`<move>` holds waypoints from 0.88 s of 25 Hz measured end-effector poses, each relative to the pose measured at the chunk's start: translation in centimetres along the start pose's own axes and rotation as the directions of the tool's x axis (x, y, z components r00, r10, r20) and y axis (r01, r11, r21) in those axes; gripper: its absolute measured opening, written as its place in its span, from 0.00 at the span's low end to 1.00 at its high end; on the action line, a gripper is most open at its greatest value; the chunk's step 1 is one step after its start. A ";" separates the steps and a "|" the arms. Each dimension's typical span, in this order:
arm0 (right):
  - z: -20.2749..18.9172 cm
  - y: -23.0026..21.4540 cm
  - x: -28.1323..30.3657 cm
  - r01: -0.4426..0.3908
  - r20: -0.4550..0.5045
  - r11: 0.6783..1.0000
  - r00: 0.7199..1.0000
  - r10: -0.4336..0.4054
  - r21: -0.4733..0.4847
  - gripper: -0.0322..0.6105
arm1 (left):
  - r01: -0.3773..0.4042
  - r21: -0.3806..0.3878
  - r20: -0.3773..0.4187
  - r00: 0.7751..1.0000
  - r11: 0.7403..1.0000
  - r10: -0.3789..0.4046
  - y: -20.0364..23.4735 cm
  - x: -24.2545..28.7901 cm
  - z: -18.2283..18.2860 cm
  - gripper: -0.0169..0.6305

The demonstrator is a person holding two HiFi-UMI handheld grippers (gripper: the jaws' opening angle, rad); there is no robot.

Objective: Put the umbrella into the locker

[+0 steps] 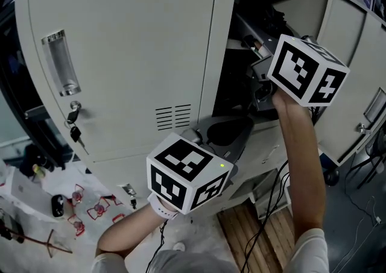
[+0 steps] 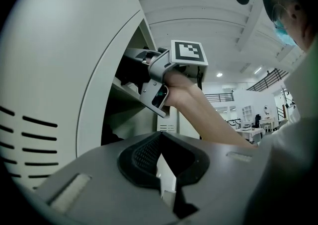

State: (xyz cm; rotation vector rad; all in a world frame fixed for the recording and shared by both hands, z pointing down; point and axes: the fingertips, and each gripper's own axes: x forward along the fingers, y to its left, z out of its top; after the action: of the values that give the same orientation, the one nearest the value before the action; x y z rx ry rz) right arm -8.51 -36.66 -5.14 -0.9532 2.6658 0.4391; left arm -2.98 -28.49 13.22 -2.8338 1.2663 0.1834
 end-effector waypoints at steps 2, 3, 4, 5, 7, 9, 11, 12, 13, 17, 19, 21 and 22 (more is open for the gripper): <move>-0.2 0.0 0.2 -0.018 -0.012 1.000 1.000 0.018 0.010 0.49 | 0.006 0.000 0.000 1.000 1.000 -0.006 -0.2 0.2 0.0 0.05; -0.4 0.0 0.1 -0.031 -0.020 0.999 0.999 0.031 0.010 0.51 | 0.008 -0.002 -0.001 1.000 1.000 -0.008 -0.3 0.3 -0.1 0.05; -0.7 0.1 0.0 -0.042 -0.028 0.999 0.999 0.043 0.011 0.51 | 0.009 -0.004 -0.003 1.000 1.000 -0.009 -0.4 0.4 -0.2 0.05; -0.9 0.1 -0.1 -0.051 -0.034 0.999 0.998 0.051 0.013 0.53 | 0.009 -0.005 -0.005 1.000 1.000 -0.009 -0.5 0.4 -0.4 0.05; -1.0 0.0 -0.3 -0.062 -0.035 0.998 0.997 0.063 0.034 0.54 | 0.010 -0.006 -0.007 1.000 1.000 -0.010 -0.6 0.6 -0.5 0.05; -1.0 0.0 -0.4 -0.076 -0.025 0.995 0.997 0.078 0.065 0.57 | 0.010 -0.007 -0.009 1.000 1.000 -0.010 -0.7 0.6 -0.6 0.05; -0.9 0.0 -0.5 -0.087 -0.018 0.993 0.996 0.089 0.080 0.58 | 0.007 -0.008 -0.010 1.000 1.000 -0.007 -0.7 0.6 -0.7 0.05; -0.9 0.0 -0.5 -0.089 -0.016 0.993 0.996 0.091 0.080 0.59 | 0.005 -0.008 -0.012 1.000 1.000 -0.005 -0.7 0.6 -0.7 0.05; -0.9 0.0 -0.7 -0.089 -0.013 0.993 0.996 0.091 0.080 0.60 | 0.002 -0.007 -0.013 1.000 1.000 -0.002 -0.6 0.7 -0.8 0.05; -0.6 -0.1 -1.3 -0.098 0.007 0.990 0.995 0.098 0.106 0.63 | -0.008 -0.002 -0.014 1.000 1.000 0.008 -0.5 0.7 -0.7 0.05; -0.3 -0.3 -1.6 -0.101 0.020 0.988 0.995 0.099 0.120 0.64 | -0.010 0.001 -0.015 1.000 1.000 0.010 -0.5 0.7 -0.7 0.05; -0.1 -0.4 -2.0 -0.104 0.028 0.987 0.995 0.101 0.124 0.65 | -0.010 0.005 -0.018 1.000 1.000 0.010 -0.7 0.7 -0.8 0.05; -0.1 -0.3 -2.2 -0.108 0.031 0.986 0.994 0.105 0.125 0.65 | -0.010 0.006 -0.021 1.000 1.000 0.010 -0.7 0.8 -0.8 0.05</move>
State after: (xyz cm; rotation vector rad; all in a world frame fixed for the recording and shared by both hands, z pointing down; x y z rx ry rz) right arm -6.63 -35.68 -4.35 -0.7666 2.6952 0.2970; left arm -1.87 -28.66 13.90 -2.8321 1.2827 0.1505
